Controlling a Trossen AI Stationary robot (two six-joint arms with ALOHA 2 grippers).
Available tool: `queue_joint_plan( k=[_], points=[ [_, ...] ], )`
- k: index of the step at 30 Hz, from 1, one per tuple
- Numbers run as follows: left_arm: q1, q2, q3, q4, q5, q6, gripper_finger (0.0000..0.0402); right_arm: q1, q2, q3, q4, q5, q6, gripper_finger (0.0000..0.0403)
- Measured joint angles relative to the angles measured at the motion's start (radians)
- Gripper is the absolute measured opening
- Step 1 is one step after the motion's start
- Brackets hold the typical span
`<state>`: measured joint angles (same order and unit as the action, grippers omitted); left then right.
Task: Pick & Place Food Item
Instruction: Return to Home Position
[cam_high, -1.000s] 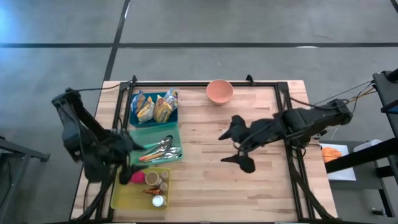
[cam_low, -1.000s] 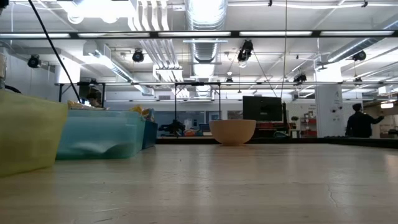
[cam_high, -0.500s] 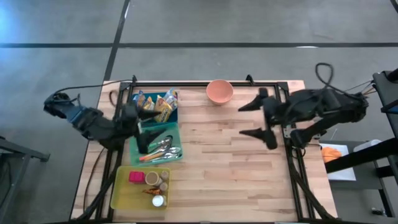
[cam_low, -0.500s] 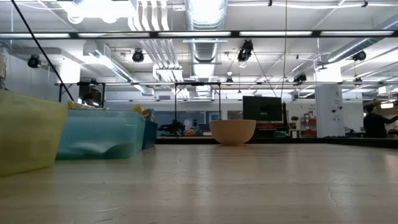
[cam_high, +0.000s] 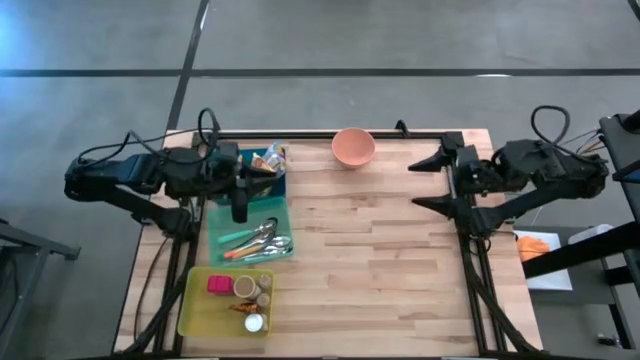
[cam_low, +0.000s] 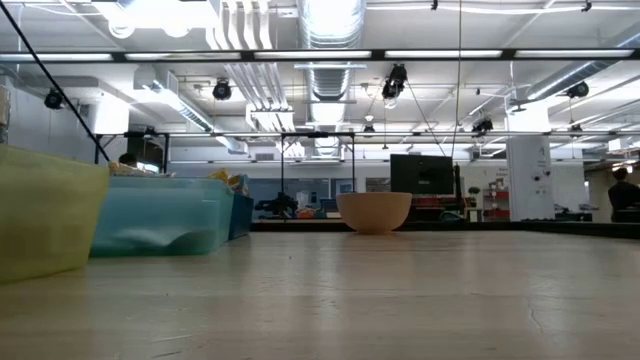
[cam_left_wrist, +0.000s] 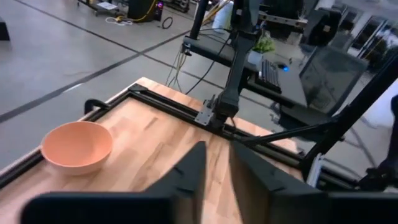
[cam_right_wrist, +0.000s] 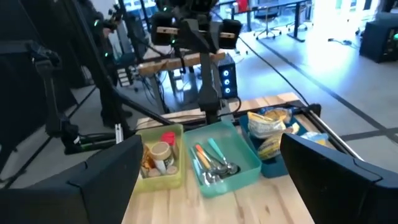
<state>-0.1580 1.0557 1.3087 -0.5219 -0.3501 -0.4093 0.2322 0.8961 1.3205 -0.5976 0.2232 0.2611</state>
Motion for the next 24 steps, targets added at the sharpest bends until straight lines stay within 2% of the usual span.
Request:
queue_joint_plan(
  k=[3,6,10,13,15,19,21,24],
  points=[
    [0.009,0.000,-0.003,-0.016,0.003,0.040,0.0044,0.000,-0.086,-0.093,0.038,0.003,0.012,0.0372],
    [0.009,0.000,-0.006,-0.057,-0.020,0.047,0.0022,0.000,-0.182,-0.199,0.108,-0.010,0.031,0.0372],
    [0.012,-0.008,-0.007,-0.157,-0.064,0.027,0.0009,0.001,-0.311,-0.355,0.217,-0.041,0.067,0.0372],
    [0.004,-0.007,-0.008,-0.154,0.001,-0.005,0.0008,0.001,-0.397,-0.470,0.284,-0.042,0.088,0.0372],
    [0.003,-0.009,-0.028,-0.118,0.048,0.049,0.0007,0.001,-0.447,-0.548,0.321,-0.043,0.095,0.0372],
    [0.033,-0.057,-0.135,0.018,0.056,0.104,0.0007,0.001,-0.539,-0.708,0.476,-0.087,0.113,0.0372],
    [0.046,-0.095,-0.221,0.099,0.062,0.112,0.0007,0.001,-0.586,-0.787,0.572,-0.136,0.109,0.0372],
    [0.066,-0.149,-0.384,0.260,0.132,0.114,0.0006,0.001,-0.656,-0.892,0.678,-0.180,0.110,0.0372]
  ],
)
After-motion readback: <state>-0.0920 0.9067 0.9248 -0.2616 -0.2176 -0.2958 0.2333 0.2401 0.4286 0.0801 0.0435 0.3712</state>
